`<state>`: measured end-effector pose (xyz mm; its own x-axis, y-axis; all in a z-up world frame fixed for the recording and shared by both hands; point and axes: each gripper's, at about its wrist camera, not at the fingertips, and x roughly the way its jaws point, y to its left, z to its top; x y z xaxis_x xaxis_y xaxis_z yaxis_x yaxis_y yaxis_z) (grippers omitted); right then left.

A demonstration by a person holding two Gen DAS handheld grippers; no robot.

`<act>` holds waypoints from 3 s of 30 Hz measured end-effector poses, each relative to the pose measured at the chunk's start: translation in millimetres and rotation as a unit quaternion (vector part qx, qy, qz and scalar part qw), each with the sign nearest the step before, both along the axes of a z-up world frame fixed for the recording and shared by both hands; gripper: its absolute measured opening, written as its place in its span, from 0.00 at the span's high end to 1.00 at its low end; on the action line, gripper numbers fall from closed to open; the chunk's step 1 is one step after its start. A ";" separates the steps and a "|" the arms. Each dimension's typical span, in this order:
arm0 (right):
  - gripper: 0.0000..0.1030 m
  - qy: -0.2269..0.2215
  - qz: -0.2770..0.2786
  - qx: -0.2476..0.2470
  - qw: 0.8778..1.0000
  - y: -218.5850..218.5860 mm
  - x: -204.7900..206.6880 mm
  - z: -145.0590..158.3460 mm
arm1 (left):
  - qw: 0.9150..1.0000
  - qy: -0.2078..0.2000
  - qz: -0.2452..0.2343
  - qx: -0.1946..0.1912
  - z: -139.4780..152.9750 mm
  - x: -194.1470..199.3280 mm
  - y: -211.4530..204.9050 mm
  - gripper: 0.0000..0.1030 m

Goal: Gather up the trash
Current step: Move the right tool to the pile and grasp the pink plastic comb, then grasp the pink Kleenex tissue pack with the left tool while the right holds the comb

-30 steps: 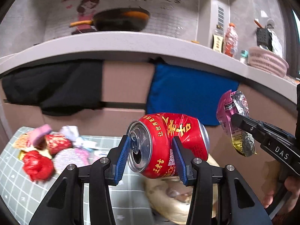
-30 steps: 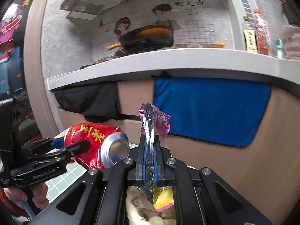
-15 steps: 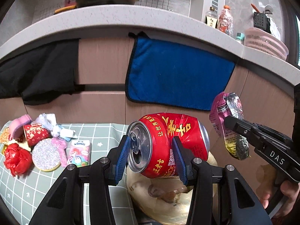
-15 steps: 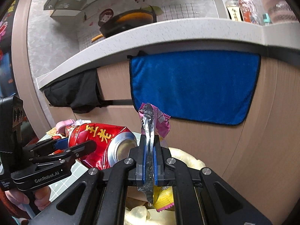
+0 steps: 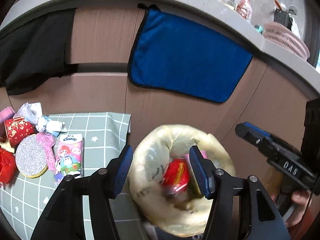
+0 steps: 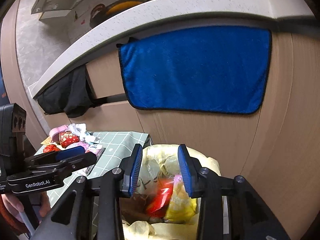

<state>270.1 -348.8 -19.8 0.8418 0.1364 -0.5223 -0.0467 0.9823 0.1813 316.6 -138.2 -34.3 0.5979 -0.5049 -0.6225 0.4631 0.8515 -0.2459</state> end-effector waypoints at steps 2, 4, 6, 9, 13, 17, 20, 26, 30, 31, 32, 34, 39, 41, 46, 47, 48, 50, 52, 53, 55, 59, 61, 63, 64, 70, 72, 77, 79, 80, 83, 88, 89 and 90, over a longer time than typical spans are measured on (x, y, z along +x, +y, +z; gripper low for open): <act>0.66 0.003 0.001 0.005 1.000 -0.6 1.4 -2.1 | 1.000 0.004 0.013 0.003 -1.8 0.3 9.9 0.42; 0.66 0.007 0.004 0.006 1.000 0.9 2.3 -3.7 | 0.999 -0.005 0.036 0.009 -1.0 -1.9 22.5 0.42; 0.66 0.007 0.009 0.006 1.000 3.8 1.8 -4.0 | 0.997 -0.023 0.064 0.022 0.6 -6.0 38.7 0.42; 0.66 0.000 0.011 -0.002 1.000 11.6 -1.5 -1.0 | 0.993 -0.042 0.103 0.028 5.3 -11.3 69.0 0.42; 0.66 -0.022 0.009 -0.023 0.999 30.6 -6.3 8.2 | 0.984 -0.062 0.164 0.031 17.8 -19.5 126.2 0.42; 0.66 -0.032 0.032 -0.025 0.999 53.9 -3.6 14.2 | 0.972 -0.076 0.218 0.042 28.0 -24.1 183.6 0.42; 0.66 -0.034 0.055 -0.025 0.998 79.7 2.9 15.5 | 0.964 -0.070 0.255 0.040 29.0 -26.9 225.3 0.42; 0.66 -0.016 0.101 -0.023 0.994 135.8 22.8 5.8 | 0.961 -0.032 0.273 0.021 8.3 -30.3 275.4 0.42; 0.66 0.013 0.128 -0.021 0.991 170.6 42.6 -6.6 | 0.966 -0.012 0.260 0.008 -11.6 -26.1 284.7 0.42; 0.66 0.025 0.135 -0.019 0.990 180.7 50.4 -12.1 | 0.967 -0.009 0.256 0.006 -14.9 -25.2 286.2 0.42; 0.66 0.032 0.139 -0.018 0.990 186.4 55.6 -15.9 | 0.968 -0.004 0.251 0.002 -19.2 -24.3 287.5 0.42; 0.66 0.054 0.148 -0.014 0.987 200.7 71.3 -28.1 | 0.970 0.002 0.244 -0.003 -23.8 -21.6 289.7 0.42; 0.66 0.085 0.181 -0.036 0.979 237.4 104.6 -53.1 | 0.970 0.002 0.244 -0.006 -28.0 -22.3 299.9 0.42; 0.66 0.088 0.198 -0.063 0.974 256.4 117.9 -62.7 | 0.969 0.005 0.246 -0.006 -29.8 -24.1 306.2 0.42; 0.66 0.113 0.219 -0.092 0.965 293.0 155.9 -85.6 | 0.967 0.015 0.255 -0.009 -37.1 -26.3 321.2 0.42; 0.66 0.119 0.218 -0.094 0.964 297.1 162.3 -89.0 | 0.966 0.018 0.256 -0.011 -38.9 -25.9 323.6 0.42; 0.66 0.126 0.216 -0.095 0.964 300.3 169.2 -93.0 | 0.966 0.022 0.257 -0.014 -41.3 -25.9 326.3 0.42; 0.66 0.136 0.209 -0.097 0.964 303.4 179.9 -99.0 | 0.966 0.029 0.257 -0.019 -45.2 -24.7 329.9 0.42; 0.66 0.141 0.202 -0.098 0.964 305.1 188.4 -103.5 | 0.966 0.036 0.255 -0.026 -48.7 -24.1 331.3 0.42; 0.66 0.144 0.201 -0.097 0.964 305.3 191.5 -105.2 | 0.966 0.038 0.253 -0.029 -49.9 -23.5 331.4 0.42; 0.65 0.157 0.200 -0.088 0.963 305.6 198.8 -110.1 | 0.967 0.041 0.249 -0.031 -51.6 -22.7 329.4 0.42; 0.62 0.169 0.203 -0.079 0.961 303.3 204.0 -113.5 | 0.969 0.042 0.243 -0.035 -52.4 -22.2 323.8 0.42; 0.63 0.179 0.213 -0.080 0.957 303.5 202.9 -115.6 | 0.969 0.041 0.243 -0.035 -51.3 -22.1 322.0 0.42; 0.75 0.195 0.235 -0.060 0.950 302.7 198.6 -118.6 | 0.968 0.041 0.244 -0.036 -49.9 -22.3 321.3 0.42; 0.77 0.198 0.240 -0.052 0.949 301.0 194.0 -117.6 | 0.968 0.040 0.244 -0.036 -49.5 -22.6 321.1 0.42; 0.86 0.180 0.279 -0.039 0.942 298.2 152.9 -98.9 | 0.968 0.039 0.246 -0.041 -46.8 -26.4 319.4 0.42; 0.86 0.166 0.289 -0.032 0.942 294.2 137.6 -87.4 | 0.968 0.040 0.245 -0.047 -45.9 -27.6 317.2 0.42; 0.86 0.125 0.276 -0.033 0.952 274.0 113.2 -58.1 | 0.971 0.034 0.231 -0.051 -42.2 -30.1 305.4 0.42; 0.86 0.107 0.260 -0.041 0.959 261.3 105.4 -47.3 | 0.973 0.035 0.219 -0.056 -41.2 -29.6 297.9 0.42; 0.86 0.101 0.252 -0.045 0.961 255.6 101.4 -44.0 | 0.975 0.036 0.213 -0.058 -40.9 -28.4 293.4 0.42; 0.86 0.082 0.225 -0.049 0.970 236.7 94.1 -33.9 | 0.977 0.042 0.199 -0.064 -40.5 -24.3 277.4 0.42; 0.86 0.056 0.170 -0.054 0.982 200.2 85.6 -24.1 | 0.985 0.045 0.160 -0.051 -42.1 -11.7 230.4 0.42; 0.86 0.054 0.162 -0.049 0.984 191.1 84.7 -22.7 | 0.987 0.045 0.149 -0.044 -43.0 -7.8 217.3 0.42; 0.86 0.053 0.154 -0.042 0.986 183.1 83.6 -22.4 | 0.988 0.044 0.143 -0.040 -43.7 -5.2 209.5 0.42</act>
<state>353.7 -165.7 -42.3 0.7082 0.3289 -0.6247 -0.3298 0.9365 0.1192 311.4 71.3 -78.0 0.6681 -0.3724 -0.6442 0.1796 0.9208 -0.3461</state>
